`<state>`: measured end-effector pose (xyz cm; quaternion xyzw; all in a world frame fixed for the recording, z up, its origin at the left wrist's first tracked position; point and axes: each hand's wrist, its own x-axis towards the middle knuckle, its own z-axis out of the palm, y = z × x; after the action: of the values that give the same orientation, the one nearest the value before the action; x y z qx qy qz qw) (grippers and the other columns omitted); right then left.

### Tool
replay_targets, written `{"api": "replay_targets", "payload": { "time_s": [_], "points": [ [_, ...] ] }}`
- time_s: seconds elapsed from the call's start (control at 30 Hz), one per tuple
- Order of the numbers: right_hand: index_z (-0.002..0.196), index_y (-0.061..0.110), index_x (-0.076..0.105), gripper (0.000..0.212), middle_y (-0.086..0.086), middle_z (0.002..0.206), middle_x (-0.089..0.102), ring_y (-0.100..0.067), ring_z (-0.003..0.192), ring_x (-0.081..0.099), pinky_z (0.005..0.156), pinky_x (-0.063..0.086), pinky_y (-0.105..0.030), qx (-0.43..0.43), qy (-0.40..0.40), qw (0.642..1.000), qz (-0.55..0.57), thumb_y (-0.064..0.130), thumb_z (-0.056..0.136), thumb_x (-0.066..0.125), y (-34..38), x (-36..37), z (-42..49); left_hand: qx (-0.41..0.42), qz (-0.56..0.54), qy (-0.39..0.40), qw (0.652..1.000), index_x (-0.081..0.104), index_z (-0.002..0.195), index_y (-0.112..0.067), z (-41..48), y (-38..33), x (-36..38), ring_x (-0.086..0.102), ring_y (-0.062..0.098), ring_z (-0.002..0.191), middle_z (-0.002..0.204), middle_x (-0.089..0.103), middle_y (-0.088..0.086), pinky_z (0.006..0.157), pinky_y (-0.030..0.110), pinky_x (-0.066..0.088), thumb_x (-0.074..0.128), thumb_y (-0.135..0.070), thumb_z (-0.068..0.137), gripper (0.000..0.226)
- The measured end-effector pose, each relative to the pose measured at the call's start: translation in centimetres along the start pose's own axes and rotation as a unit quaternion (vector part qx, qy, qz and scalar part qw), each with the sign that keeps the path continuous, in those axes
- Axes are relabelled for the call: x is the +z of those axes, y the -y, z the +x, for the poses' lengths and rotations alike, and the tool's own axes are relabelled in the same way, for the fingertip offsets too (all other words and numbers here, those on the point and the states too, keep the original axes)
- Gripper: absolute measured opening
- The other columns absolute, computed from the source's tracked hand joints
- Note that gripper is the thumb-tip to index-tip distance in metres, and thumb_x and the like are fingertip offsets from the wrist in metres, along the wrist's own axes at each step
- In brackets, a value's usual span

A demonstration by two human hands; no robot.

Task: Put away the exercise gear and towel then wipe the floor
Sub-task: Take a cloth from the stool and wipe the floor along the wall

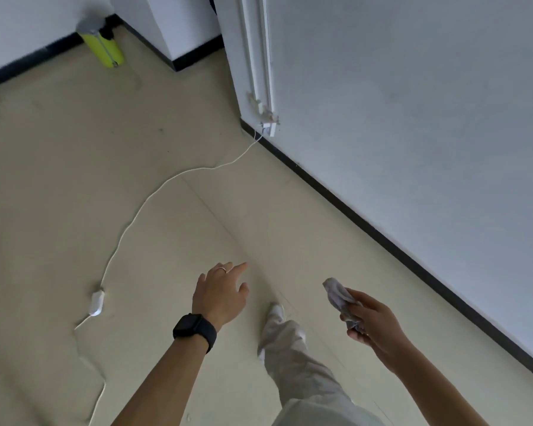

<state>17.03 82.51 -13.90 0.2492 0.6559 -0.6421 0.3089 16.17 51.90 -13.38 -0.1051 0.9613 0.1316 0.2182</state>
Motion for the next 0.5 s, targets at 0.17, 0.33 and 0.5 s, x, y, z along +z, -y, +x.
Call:
{"api": "replay_targets", "payload": {
  "time_s": [0.17,0.33,0.5],
  "points": [
    [0.111,0.028,0.072,0.036,-0.012,0.079,0.064,-0.023,0.071,0.054,0.065,0.046,-0.033,0.013,-0.049,0.999,0.01,0.004,0.094,0.051,5.1,6.2,8.3,0.025,0.061,0.026,0.997,0.038,0.148,-0.035,11.1,5.0,-6.3,0.029,0.019,0.144,0.154,0.04,0.002,0.114,0.042,0.026,0.043,-0.039,0.097,0.052],
    [0.109,0.031,0.073,0.036,-0.011,0.08,0.064,-0.022,0.072,0.055,0.067,0.047,-0.033,0.019,-0.058,0.998,0.032,0.005,0.095,0.052,10.9,11.0,13.5,0.029,0.097,0.036,0.994,0.043,0.145,-0.033,20.4,8.7,-11.8,0.04,0.024,0.136,0.15,0.046,0.005,0.11,0.04,0.034,0.046,-0.037,0.095,0.051],
    [0.109,0.03,0.072,0.036,-0.01,0.078,0.062,-0.022,0.071,0.051,0.064,0.044,-0.034,0.028,-0.091,0.993,0.067,0.004,0.094,0.051,14.0,15.2,19.0,0.083,0.155,0.087,0.981,0.043,0.144,-0.035,29.4,9.8,-13.0,0.045,0.026,0.128,0.145,0.051,0.004,0.106,0.04,0.037,0.044,-0.037,0.093,0.052]
  ]
}}
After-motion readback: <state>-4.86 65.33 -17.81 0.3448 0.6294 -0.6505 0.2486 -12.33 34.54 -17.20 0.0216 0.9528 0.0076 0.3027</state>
